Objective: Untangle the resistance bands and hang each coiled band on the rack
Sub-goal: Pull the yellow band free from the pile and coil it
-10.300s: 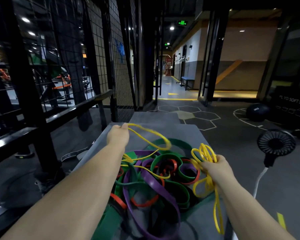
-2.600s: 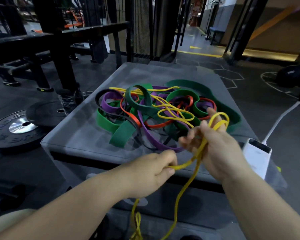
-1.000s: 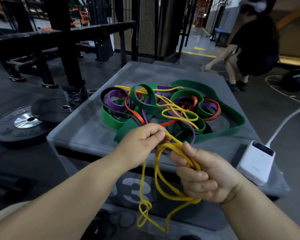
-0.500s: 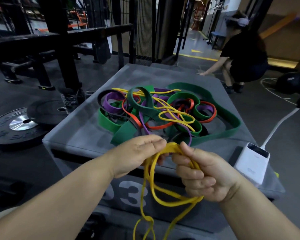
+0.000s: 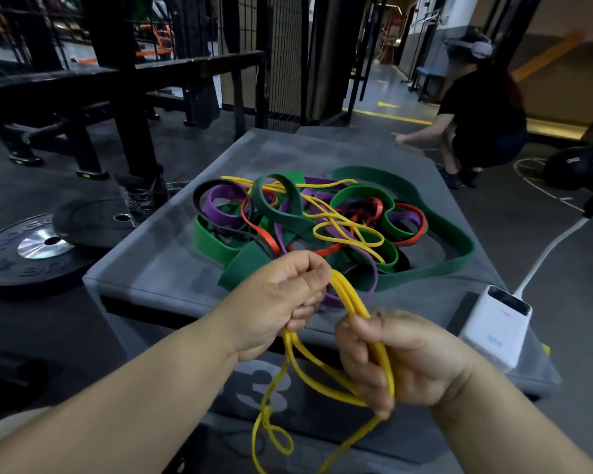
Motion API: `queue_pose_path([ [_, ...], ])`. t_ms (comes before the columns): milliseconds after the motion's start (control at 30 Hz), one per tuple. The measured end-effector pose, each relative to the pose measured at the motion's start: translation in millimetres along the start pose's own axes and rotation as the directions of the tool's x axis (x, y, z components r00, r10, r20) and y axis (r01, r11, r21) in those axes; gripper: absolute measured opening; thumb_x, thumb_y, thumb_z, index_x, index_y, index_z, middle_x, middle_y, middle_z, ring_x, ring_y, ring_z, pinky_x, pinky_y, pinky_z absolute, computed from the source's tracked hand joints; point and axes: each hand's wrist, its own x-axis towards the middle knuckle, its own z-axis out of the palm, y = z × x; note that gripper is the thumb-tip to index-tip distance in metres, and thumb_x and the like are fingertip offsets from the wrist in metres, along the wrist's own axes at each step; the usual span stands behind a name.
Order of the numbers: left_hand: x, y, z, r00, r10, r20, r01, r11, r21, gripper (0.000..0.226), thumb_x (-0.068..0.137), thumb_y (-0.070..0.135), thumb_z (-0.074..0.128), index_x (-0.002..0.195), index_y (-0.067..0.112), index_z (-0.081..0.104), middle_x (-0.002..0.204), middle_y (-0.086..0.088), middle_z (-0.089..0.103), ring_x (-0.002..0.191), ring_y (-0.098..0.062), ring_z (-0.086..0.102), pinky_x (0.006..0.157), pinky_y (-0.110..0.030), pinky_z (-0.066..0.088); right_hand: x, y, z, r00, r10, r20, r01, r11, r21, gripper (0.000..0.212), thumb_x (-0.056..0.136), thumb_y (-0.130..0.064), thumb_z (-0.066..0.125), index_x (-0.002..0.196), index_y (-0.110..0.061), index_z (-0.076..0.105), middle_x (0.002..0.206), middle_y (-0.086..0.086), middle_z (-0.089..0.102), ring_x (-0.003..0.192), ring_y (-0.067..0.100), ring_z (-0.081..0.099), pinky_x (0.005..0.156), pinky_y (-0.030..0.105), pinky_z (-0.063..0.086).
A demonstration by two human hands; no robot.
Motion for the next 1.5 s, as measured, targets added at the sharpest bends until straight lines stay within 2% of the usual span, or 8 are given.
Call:
queue_pose_path([
  [133,-1,-2,2,1.0,0.025,0.001,-0.024,0.999,-0.045,0.018,0.087,0.029,0.054,0.088,0.012,0.05,0.055,0.009,0.039,0.047,-0.005,0.028,0.041,-0.015,0.025,2,0,-5,0.974,-0.183,0.136,0.196,0.976,-0.089,0.024,0.091,-0.033,0.065,0.076,-0.014,0.066,0.064,-0.001,0.066,0.08,0.025,0.068,0.089,0.043,0.047],
  [433,2,-3,-2,0.993,-0.023,-0.114,-0.002,0.977,-0.212,0.02,0.085,0.033,0.058,0.082,0.015,0.051,0.055,0.007,0.043,0.046,-0.006,0.037,0.045,-0.018,0.037,-2,-4,-10,0.951,-0.276,0.139,0.291,0.952,-0.099,0.023,0.094,-0.032,0.063,0.08,-0.013,0.062,0.062,-0.003,0.06,0.062,0.015,0.066,0.071,0.033,0.052],
  [633,5,-5,-2,0.986,-0.05,-0.159,0.022,0.984,-0.177,0.028,0.076,0.039,0.056,0.081,0.011,0.054,0.055,0.005,0.047,0.047,-0.008,0.043,0.046,-0.021,0.042,-4,-7,-3,0.917,-0.358,0.176,0.366,0.93,-0.017,0.015,0.097,-0.026,0.059,0.094,-0.012,0.054,0.055,-0.001,0.041,0.047,0.009,0.051,0.086,0.035,0.05],
  [900,-3,-25,3,0.977,-0.193,0.09,0.18,0.975,0.133,0.033,0.078,0.045,0.053,0.088,0.014,0.057,0.068,0.004,0.065,0.064,-0.009,0.063,0.065,-0.02,0.051,0,-17,5,0.848,-0.518,0.111,0.439,0.805,0.398,0.03,0.105,-0.031,0.04,0.093,-0.005,0.048,0.057,0.0,0.039,0.035,0.005,0.02,0.054,0.025,0.039],
  [1100,-8,-37,-4,0.791,-0.491,0.366,0.218,0.785,0.58,0.026,0.095,0.045,0.047,0.098,0.02,0.052,0.09,0.01,0.066,0.084,0.0,0.058,0.076,-0.015,0.042,-17,-32,-14,0.795,-0.602,-0.079,0.552,0.662,0.507,0.031,0.101,-0.036,0.05,0.108,-0.006,0.046,0.061,-0.002,0.037,0.043,0.002,0.022,0.055,0.021,0.04],
  [1300,0,-48,-10,0.842,-0.521,0.137,0.203,0.542,0.816,0.006,0.097,0.019,0.051,0.093,0.022,0.053,0.08,0.006,0.064,0.068,-0.004,0.06,0.066,-0.022,0.045,-36,-40,-24,0.683,-0.644,-0.345,0.73,0.586,0.351,0.04,0.088,-0.011,0.064,0.123,-0.008,0.045,0.071,-0.001,0.047,0.054,0.006,0.035,0.055,0.016,0.037],
  [1400,1,-41,-10,0.901,-0.414,0.13,0.156,0.588,0.794,0.014,0.1,0.022,0.048,0.09,0.03,0.055,0.072,0.013,0.054,0.061,0.0,0.052,0.067,-0.024,0.045,-29,-41,-18,0.504,-0.641,-0.58,0.783,0.622,-0.007,0.029,0.085,-0.018,0.06,0.113,-0.016,0.051,0.068,-0.006,0.045,0.051,0.005,0.038,0.049,0.015,0.037],
  [1500,-1,-30,-5,0.932,-0.305,0.198,-0.005,0.534,0.846,0.014,0.1,0.031,0.047,0.095,0.037,0.058,0.069,0.016,0.05,0.062,0.005,0.048,0.064,-0.016,0.041,-13,-33,-10,0.432,-0.61,-0.664,0.703,0.689,-0.177,0.019,0.098,-0.018,0.044,0.117,-0.018,0.046,0.064,-0.001,0.05,0.052,0.011,0.045,0.049,0.022,0.043],
])
